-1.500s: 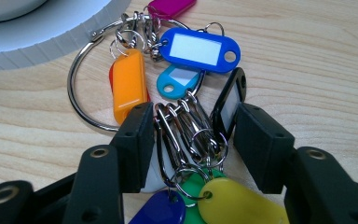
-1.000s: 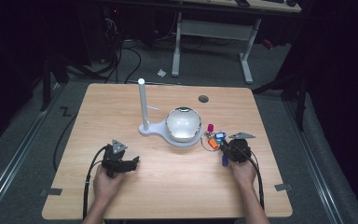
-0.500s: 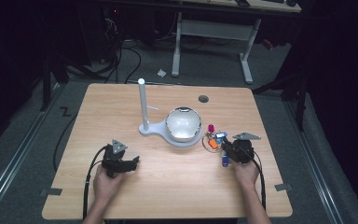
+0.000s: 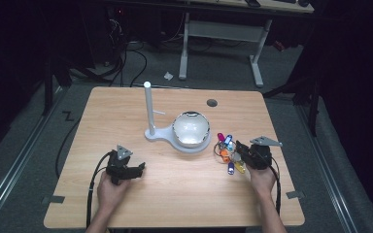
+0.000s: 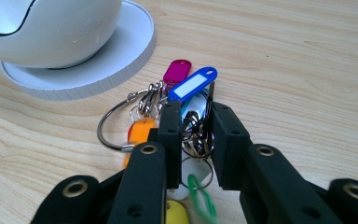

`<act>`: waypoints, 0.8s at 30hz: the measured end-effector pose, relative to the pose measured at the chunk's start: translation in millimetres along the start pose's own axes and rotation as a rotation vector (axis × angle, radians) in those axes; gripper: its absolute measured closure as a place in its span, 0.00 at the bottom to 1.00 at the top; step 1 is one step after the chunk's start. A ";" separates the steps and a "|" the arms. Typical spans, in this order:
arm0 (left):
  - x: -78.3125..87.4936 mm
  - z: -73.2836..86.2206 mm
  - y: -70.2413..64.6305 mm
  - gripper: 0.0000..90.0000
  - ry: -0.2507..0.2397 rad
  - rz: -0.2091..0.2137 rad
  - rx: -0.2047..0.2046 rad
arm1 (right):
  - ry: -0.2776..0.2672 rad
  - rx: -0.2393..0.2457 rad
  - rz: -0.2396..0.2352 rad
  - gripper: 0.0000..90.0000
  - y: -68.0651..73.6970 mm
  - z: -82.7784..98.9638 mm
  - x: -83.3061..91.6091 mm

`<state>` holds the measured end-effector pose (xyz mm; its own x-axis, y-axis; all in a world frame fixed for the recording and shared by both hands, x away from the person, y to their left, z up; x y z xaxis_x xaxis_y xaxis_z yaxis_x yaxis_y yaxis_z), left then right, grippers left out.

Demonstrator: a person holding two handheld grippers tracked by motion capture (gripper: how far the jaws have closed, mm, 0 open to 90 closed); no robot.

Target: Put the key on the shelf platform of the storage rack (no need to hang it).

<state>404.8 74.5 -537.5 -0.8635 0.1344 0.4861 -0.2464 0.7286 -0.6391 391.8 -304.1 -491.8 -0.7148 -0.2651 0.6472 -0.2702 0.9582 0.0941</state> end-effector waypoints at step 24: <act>0.0 -0.1 0.1 0.23 0.000 0.000 -0.001 | -0.068 0.042 -0.027 0.85 4.1 -38.6 41.4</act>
<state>404.8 74.6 -537.6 -0.8636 0.1345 0.4859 -0.2459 0.7291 -0.6387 386.0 -307.0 -435.5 -0.7486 -0.2985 0.5920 -0.3157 0.9457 0.0777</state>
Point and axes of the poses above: each handheld gripper's, and its own axes: x roughly backward along the jaws, z roughly out of its underside, y roughly to its left, the point moved 2 cm from there along -x, roughly forward along the jaws, and after that the axes turned 4 degrees about -x, right-handed, at the moved point
